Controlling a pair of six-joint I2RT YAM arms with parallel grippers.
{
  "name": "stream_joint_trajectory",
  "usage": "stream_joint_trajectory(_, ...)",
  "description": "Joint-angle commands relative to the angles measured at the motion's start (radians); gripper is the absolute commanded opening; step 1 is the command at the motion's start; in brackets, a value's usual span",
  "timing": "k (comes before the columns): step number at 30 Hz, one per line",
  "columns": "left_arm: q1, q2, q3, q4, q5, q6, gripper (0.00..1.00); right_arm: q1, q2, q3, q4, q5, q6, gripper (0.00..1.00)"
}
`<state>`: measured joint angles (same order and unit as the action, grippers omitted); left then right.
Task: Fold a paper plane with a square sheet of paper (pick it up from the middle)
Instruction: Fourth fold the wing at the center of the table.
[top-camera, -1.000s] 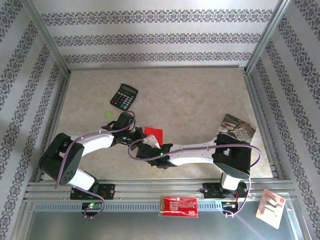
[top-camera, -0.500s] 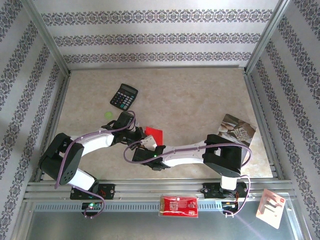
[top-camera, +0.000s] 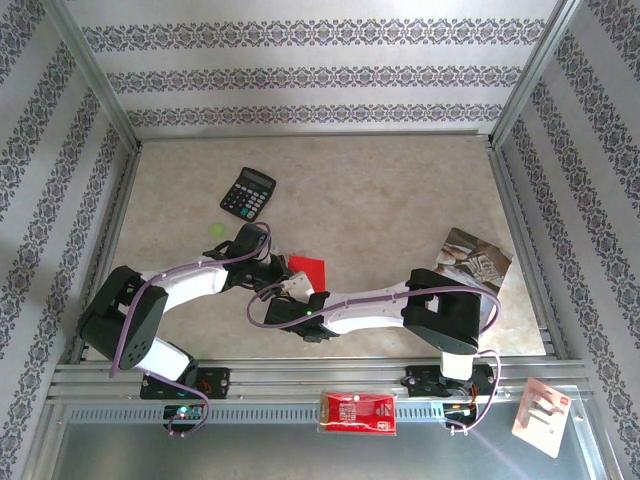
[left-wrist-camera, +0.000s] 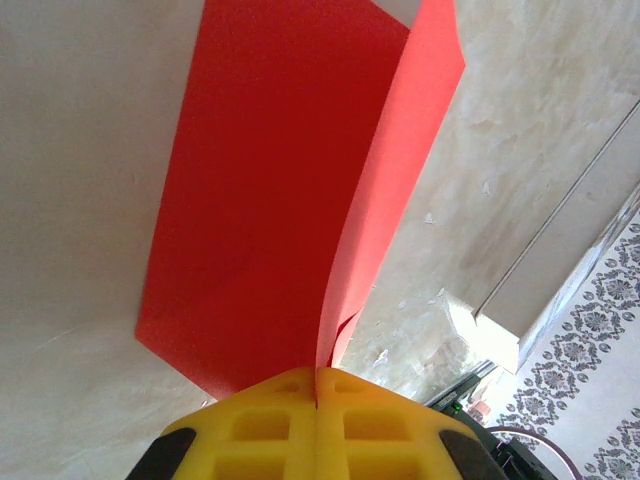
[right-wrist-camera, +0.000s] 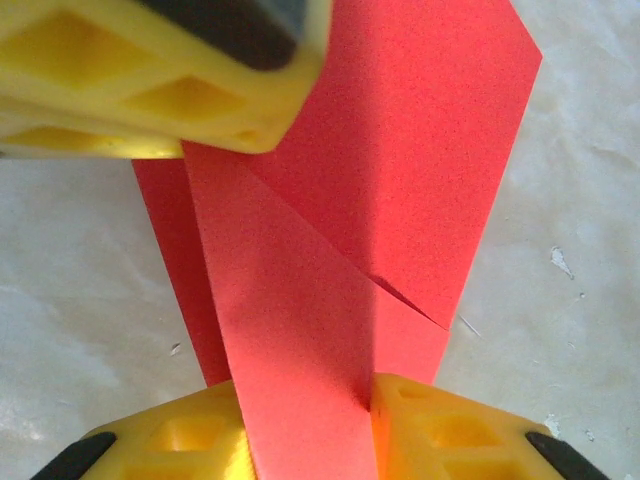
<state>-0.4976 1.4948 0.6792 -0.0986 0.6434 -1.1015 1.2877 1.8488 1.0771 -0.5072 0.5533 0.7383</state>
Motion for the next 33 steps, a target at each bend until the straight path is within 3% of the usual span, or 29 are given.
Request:
stream_joint_trajectory(1,-0.011,-0.007,0.017,-0.038,0.006,0.008,0.0,0.011,0.012,0.032,-0.023,0.03,0.01,0.31)
stream_joint_trajectory(33,-0.01,-0.014,0.015,-0.051,-0.013,0.015,0.0,0.011,0.004,0.002,-0.025,0.05,0.042,0.1)
